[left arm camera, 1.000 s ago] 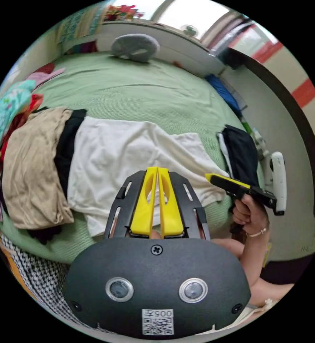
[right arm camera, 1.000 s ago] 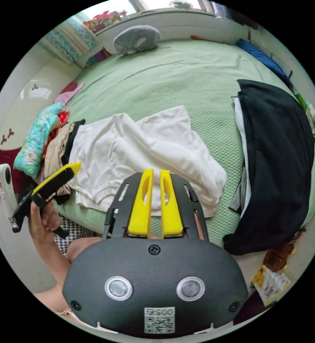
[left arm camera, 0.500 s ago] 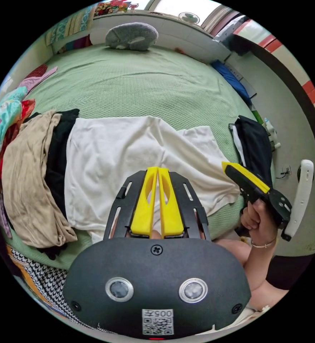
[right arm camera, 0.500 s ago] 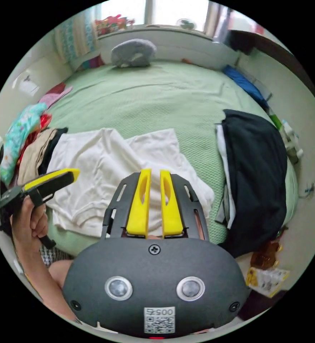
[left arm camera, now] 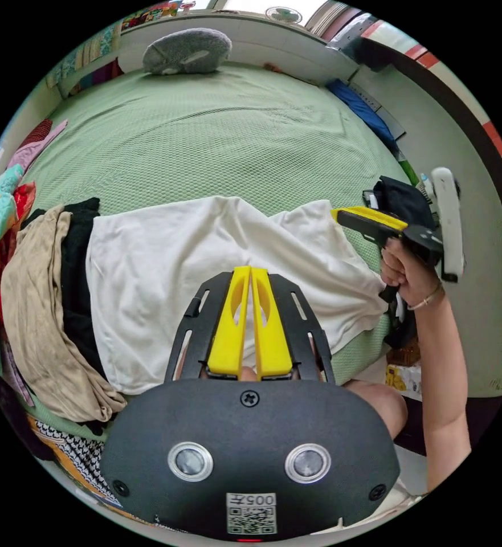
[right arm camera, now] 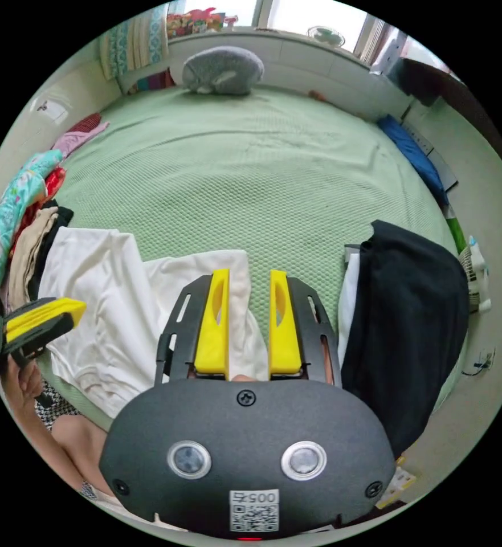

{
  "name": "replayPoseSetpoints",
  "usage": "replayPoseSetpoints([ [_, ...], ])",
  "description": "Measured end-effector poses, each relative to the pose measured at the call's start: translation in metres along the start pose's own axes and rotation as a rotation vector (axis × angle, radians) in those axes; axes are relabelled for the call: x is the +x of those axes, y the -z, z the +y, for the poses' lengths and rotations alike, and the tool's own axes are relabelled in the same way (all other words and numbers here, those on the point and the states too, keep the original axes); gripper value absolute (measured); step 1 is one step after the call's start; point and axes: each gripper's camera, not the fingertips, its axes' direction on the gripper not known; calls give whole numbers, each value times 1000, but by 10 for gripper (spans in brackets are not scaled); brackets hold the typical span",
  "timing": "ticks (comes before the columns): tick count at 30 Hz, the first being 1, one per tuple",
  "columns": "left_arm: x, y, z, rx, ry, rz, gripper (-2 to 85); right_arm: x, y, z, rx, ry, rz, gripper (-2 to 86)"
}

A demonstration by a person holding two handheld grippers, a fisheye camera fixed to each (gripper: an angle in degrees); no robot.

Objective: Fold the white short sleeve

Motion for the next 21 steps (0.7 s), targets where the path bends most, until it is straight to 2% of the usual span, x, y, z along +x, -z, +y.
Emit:
replayPoseSetpoints([
  [4,-11,-5,-9,-15,27,35,-6,-2,-15,-6,-2,-5,-34,68],
  [9,-14,-6,-18,-14,27,32,-6,-13,-4,-11,2,117,-4,-7],
  [12,-14,-5,-22,-16,15,24,-6,7,9,-25,64,1,111,-14],
  [15,-17,-3,-24,-11,19,13,-6,31,10,-35,52,-110,3,-14],
  [17,-19,1,-26,3,17,17,-6,38,12,-36,26,-188,88,-9],
  [18,-20,3,-26,7,17,21,-6,38,15,-34,36,-185,108,-8],
  [21,-25,7,-27,20,28,34,-6,15,36,-10,83,4,42,-1],
])
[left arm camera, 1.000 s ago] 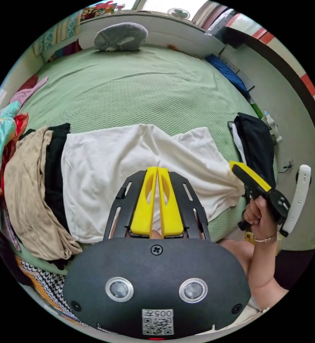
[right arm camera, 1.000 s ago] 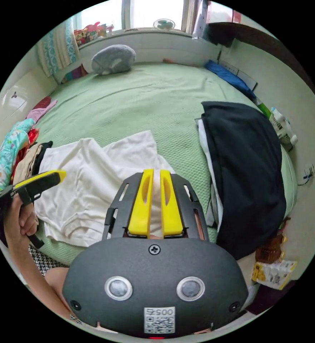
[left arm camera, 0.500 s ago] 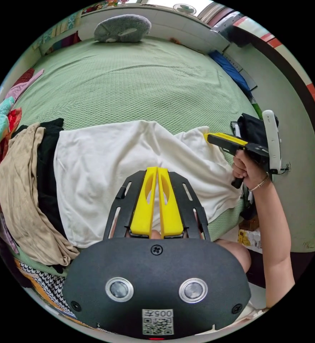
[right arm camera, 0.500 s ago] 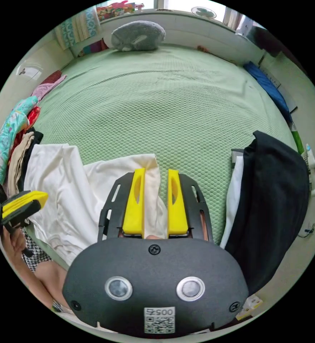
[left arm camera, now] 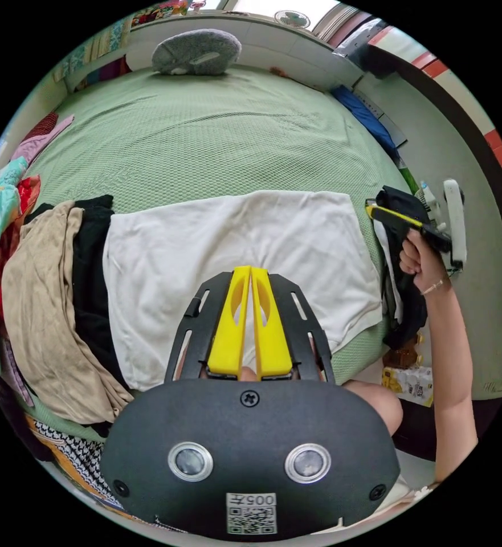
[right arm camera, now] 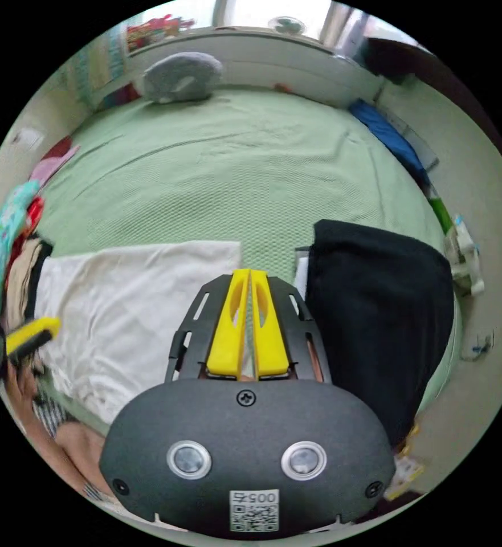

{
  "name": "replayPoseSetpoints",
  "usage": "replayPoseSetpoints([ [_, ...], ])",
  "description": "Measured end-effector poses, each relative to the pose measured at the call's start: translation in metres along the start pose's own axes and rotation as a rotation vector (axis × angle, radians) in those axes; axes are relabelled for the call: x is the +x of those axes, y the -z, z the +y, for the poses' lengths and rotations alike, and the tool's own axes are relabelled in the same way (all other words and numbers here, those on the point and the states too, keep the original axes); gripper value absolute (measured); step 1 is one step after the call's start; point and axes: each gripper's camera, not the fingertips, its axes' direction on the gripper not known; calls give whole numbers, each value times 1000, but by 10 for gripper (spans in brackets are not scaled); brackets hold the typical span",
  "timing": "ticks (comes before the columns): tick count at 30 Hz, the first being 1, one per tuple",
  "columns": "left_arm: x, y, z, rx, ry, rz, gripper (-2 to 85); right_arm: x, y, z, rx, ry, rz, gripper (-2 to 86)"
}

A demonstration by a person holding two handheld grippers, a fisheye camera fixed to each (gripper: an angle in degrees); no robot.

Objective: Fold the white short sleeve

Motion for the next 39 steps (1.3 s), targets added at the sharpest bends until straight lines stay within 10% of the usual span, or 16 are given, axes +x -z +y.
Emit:
replayPoseSetpoints([
  [13,22,9,4,17,-76,-7,-3,-111,4,117,-127,414,-124,76],
  [31,59,24,28,32,-447,234,111,-55,69,46,-79,219,-183,-2],
  [39,77,9,31,21,-397,25,141,-41,99,13,-72,156,-204,-3],
])
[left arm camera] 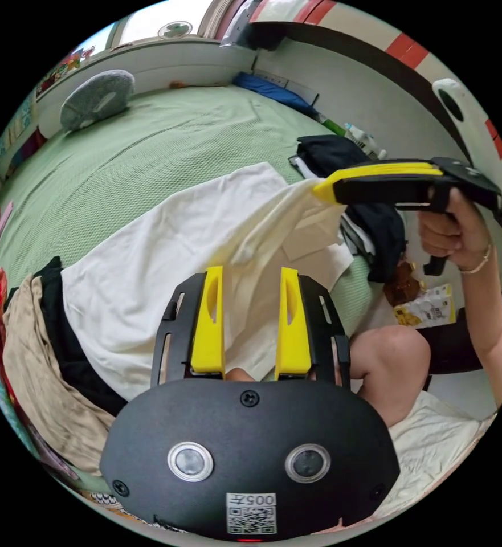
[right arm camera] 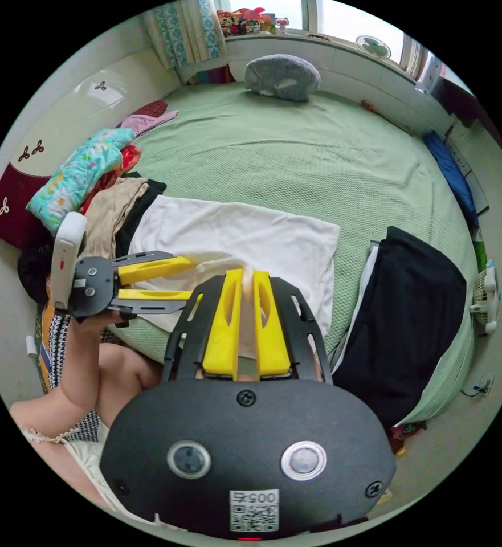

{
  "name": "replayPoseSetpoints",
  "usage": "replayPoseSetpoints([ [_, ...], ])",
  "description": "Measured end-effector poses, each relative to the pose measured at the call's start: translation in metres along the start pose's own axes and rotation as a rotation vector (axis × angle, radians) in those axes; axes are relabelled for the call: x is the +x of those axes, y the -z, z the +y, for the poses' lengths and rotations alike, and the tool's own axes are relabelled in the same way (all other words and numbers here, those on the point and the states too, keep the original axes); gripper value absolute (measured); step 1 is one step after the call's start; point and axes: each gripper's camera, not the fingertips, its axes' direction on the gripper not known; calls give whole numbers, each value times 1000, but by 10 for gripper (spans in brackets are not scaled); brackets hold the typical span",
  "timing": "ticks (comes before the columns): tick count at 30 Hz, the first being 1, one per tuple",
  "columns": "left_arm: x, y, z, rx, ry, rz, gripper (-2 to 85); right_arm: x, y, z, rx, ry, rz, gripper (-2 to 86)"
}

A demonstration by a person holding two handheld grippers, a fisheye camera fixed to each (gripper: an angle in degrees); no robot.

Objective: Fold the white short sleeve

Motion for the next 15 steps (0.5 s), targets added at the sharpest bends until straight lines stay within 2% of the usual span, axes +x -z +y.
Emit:
replayPoseSetpoints([
  [8,-9,-11,4,-118,71,-214,145,26,25,-6,41,-67,-47,-4],
  [15,-23,-21,10,-167,106,-206,142,46,16,-9,20,-101,-37,-3],
])
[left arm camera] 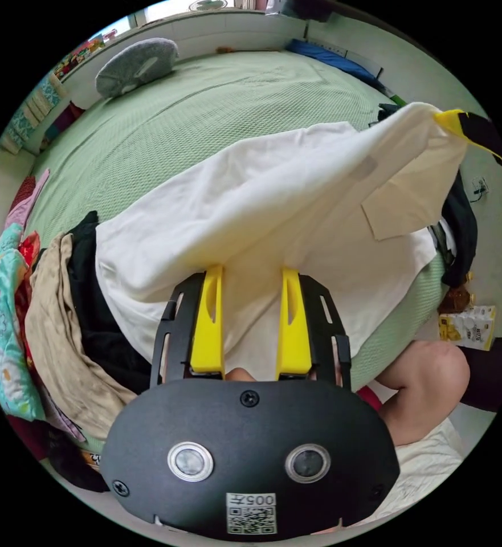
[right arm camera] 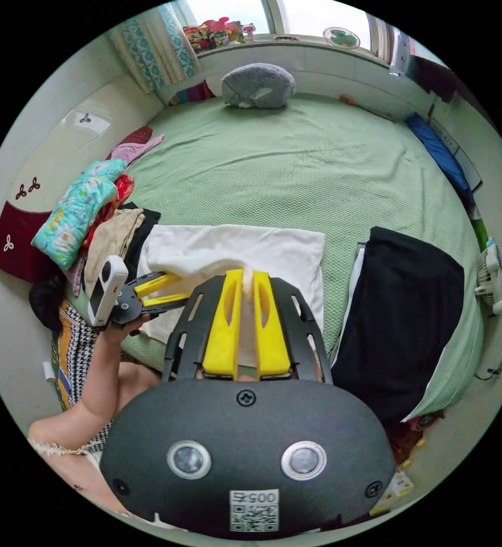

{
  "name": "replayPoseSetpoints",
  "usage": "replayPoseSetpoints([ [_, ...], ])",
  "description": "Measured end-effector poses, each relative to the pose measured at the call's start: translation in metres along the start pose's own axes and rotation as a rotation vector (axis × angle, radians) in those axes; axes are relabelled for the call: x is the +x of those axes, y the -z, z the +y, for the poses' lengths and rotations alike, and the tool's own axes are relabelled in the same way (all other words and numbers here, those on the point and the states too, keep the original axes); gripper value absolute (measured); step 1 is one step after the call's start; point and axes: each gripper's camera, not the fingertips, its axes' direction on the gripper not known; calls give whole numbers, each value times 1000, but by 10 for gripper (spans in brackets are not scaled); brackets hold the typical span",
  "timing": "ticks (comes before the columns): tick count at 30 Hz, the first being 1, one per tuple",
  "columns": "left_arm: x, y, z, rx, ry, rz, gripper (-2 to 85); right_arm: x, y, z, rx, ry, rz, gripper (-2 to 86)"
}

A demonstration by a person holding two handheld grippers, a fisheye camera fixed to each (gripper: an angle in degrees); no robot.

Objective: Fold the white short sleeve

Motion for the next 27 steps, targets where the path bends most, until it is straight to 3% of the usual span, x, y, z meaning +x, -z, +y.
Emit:
replayPoseSetpoints([
  [8,-8,14,7,-14,27,-21,41,19,-51,1,-48,25,99,1],
  [27,-39,83,79,117,137,117,7,46,-79,52,-4,55,17,1],
])
